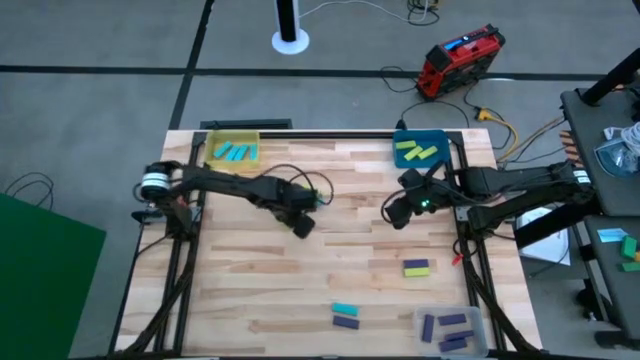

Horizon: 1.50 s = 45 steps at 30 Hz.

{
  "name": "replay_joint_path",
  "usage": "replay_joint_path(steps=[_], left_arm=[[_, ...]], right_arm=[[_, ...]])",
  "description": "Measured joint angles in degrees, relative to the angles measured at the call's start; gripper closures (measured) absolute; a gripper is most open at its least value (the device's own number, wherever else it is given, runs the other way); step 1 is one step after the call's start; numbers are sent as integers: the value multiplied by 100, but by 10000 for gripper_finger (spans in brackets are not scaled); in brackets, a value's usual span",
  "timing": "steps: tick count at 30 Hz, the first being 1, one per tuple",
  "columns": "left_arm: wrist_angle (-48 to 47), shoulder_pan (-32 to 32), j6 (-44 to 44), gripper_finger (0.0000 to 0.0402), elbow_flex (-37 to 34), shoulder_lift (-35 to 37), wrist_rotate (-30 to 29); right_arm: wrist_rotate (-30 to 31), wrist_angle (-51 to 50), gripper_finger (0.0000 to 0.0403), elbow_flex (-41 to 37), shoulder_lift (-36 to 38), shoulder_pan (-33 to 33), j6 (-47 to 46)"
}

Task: Sort blocks
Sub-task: Put the green block into the blue bin

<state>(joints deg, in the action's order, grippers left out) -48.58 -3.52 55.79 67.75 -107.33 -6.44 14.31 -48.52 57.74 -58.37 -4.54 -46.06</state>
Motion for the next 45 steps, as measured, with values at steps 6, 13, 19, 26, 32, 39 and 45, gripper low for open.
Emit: replay_joint_path(steps=[6,13,19,26,32,39,45], left_arm=[[160,16,-1665,332,97,868,-9],[1152,281,-4267,332,161,1769,120],[1630,395,-4632,332,161,2115,282],[2007,561,-4701,332,185,2108,287],[1979,598,-4967,332,557,1968,272],[1838,598,-5084,332,753,1949,242],[1709,596,-5169,332,720,1960,94]], right_arm=[[-612,172,220,0,-32,146,-1317],[-878,1508,205,0,-445,190,-2372],[-875,3161,186,0,-1060,276,-2490],[-1088,4074,169,133,-1851,420,-2494],[-1491,4113,166,634,-2448,418,-2319],[-1616,3996,186,1265,-2862,423,-2037],[-1583,3547,253,1482,-2959,423,-2036]])
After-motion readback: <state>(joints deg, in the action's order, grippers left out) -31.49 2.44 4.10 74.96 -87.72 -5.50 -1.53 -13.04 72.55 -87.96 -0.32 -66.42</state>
